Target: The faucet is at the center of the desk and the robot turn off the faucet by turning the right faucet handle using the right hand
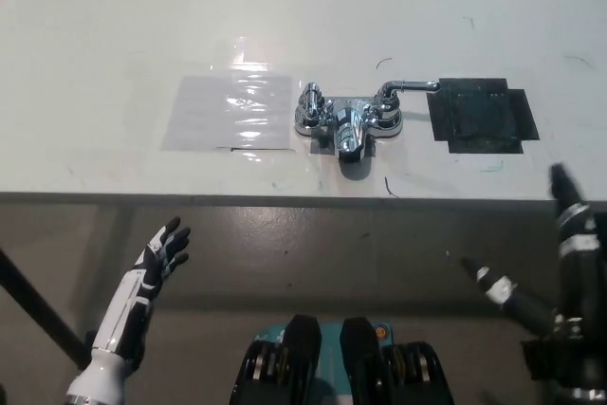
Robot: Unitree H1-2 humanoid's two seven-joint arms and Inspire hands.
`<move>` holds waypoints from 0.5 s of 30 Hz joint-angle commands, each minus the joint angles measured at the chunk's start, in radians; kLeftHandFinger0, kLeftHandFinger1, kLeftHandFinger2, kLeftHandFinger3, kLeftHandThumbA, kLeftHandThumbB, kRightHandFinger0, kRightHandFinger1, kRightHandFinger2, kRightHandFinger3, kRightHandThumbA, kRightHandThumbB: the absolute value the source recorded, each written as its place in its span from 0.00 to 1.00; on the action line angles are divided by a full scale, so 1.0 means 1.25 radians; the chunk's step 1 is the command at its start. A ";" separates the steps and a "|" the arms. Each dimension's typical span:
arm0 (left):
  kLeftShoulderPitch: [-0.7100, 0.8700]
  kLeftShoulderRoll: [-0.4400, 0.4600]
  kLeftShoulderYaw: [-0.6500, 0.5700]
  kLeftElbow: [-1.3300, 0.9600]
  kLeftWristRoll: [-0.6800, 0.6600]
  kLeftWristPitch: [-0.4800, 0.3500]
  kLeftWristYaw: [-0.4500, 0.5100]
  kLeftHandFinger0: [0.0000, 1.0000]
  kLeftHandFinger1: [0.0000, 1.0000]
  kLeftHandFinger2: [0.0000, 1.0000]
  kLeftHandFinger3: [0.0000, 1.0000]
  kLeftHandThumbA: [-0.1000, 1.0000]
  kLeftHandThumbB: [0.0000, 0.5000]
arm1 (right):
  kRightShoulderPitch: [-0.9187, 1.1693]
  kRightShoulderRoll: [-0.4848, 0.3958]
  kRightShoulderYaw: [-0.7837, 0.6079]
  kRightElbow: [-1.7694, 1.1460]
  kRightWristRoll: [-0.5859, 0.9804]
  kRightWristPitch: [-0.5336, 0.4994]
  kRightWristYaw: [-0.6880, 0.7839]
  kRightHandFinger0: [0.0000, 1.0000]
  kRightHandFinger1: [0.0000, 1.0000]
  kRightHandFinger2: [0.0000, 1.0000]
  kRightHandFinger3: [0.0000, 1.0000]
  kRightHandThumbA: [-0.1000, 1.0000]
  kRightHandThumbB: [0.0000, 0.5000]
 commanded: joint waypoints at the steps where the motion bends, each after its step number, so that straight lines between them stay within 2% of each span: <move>1: -0.009 -0.002 -0.009 -0.027 -0.015 -0.058 -0.019 1.00 1.00 1.00 1.00 1.00 0.38 | -0.093 -0.037 -0.039 -0.077 0.052 0.030 0.024 1.00 1.00 1.00 1.00 1.00 0.36; 3: -0.008 -0.002 -0.011 -0.031 -0.013 -0.055 -0.019 1.00 1.00 1.00 1.00 1.00 0.38 | -0.130 -0.057 -0.050 -0.081 0.067 0.072 0.039 1.00 1.00 1.00 1.00 1.00 0.37; 6: -0.011 -0.004 -0.011 -0.024 -0.015 -0.063 -0.017 1.00 1.00 1.00 1.00 1.00 0.36 | -0.225 -0.105 -0.065 -0.051 0.169 0.172 0.087 1.00 1.00 1.00 1.00 1.00 0.46; 12: -0.003 -0.005 -0.010 -0.026 -0.016 -0.064 -0.015 1.00 1.00 1.00 1.00 1.00 0.34 | -0.424 -0.203 -0.068 0.109 0.283 0.277 0.207 1.00 1.00 1.00 1.00 1.00 0.38; 15: -0.002 -0.002 -0.010 -0.020 -0.018 -0.070 -0.018 1.00 1.00 1.00 1.00 1.00 0.35 | -0.515 -0.242 -0.048 0.204 0.302 0.313 0.280 1.00 1.00 1.00 1.00 1.00 0.43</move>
